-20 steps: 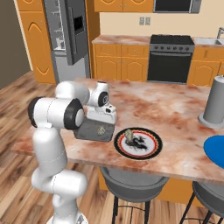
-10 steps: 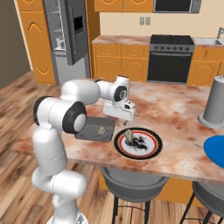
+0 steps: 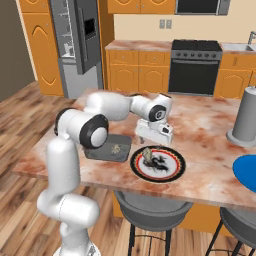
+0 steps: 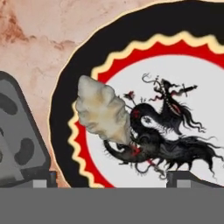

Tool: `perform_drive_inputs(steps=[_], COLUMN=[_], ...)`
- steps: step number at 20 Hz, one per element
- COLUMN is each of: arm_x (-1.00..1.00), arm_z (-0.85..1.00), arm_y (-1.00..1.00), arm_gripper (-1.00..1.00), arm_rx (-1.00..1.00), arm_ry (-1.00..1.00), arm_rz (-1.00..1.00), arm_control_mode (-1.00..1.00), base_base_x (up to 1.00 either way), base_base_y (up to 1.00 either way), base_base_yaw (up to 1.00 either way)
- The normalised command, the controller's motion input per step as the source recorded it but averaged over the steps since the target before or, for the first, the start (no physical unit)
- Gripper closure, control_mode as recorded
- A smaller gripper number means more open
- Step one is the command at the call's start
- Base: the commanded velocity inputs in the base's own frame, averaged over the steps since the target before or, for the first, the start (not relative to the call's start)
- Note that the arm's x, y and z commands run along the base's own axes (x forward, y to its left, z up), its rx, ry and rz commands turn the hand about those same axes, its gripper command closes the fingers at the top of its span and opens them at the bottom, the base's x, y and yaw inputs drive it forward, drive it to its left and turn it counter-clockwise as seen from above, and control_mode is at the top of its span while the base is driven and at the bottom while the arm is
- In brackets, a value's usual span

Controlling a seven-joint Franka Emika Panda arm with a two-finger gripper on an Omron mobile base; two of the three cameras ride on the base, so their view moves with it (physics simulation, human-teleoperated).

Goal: Place two dumplings into each of the tupperware containers and then place the containers in the fridge.

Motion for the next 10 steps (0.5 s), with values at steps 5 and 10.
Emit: perform_drive_inputs(steps=[5, 10], arm_x=[-0.05, 0.09], arm_z=[-0.4, -0.26], arm_y=[0.02, 0.03], arm_gripper=[-1.0, -1.0], arm_rx=[0.0, 0.02], arm_ry=[0.0, -0.04], arm_rz=[0.24, 0.32], arm_control_mode=[-1.0, -1.0], base_base_x=[0.0, 0.0], base_base_y=[0.0, 0.0], base_base_yaw=[0.0, 0.0])
